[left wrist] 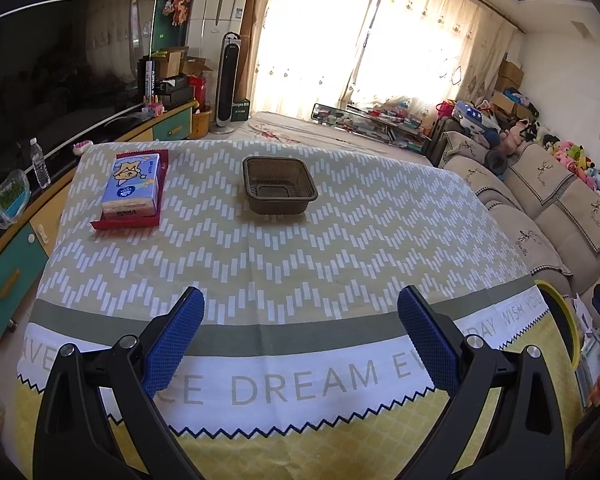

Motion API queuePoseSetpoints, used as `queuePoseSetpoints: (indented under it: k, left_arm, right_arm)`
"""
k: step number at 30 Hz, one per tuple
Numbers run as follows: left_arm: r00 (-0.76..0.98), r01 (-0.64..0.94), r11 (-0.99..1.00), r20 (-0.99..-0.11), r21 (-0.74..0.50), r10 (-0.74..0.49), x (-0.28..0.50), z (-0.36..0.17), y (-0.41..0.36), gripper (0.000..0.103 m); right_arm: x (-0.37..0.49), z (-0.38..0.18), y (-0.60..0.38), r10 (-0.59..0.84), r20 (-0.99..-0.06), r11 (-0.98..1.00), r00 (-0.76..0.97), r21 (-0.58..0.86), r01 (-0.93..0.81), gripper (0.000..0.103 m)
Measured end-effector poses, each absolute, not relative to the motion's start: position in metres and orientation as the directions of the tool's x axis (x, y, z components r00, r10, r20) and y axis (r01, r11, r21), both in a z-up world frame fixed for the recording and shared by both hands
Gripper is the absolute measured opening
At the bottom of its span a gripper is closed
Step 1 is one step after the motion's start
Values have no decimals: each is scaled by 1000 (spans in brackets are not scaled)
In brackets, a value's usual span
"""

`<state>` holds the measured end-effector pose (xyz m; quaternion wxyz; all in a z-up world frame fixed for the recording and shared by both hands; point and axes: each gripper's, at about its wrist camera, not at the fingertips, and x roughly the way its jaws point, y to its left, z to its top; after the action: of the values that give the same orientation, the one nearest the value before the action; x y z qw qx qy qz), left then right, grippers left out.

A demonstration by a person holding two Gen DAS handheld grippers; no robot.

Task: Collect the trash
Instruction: 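Carry the toothpaste tube over the bin and open the right tool, then grasp the brown plastic tray by its rim with the left tool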

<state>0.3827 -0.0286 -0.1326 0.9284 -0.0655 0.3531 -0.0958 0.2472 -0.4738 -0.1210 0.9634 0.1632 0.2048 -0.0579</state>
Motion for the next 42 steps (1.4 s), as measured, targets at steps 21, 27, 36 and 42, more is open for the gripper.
queuePoseSetpoints:
  k: [21,27,36,42]
  left_arm:
    - [644,-136,990,-758,21,105,533,-136,-71,96]
    - [624,-131,991,-776,18,97,556,-142,-65,96]
    - [585,-134,991,-805,22,97,584,-153,-70,72]
    - [609,-120,992,-787,33,99,576,-155,-74,69]
  right_arm:
    - [244,-108,-439,-103,-327,976,939,149,159,70]
    - [250,-114,-457,-85,-362,957,928,229,177,70]
    - [252,-119,-467,-68,-388,941,919,281,188,70]
    - [251,-116,-464,-69,-385,945,921,269,183,70]
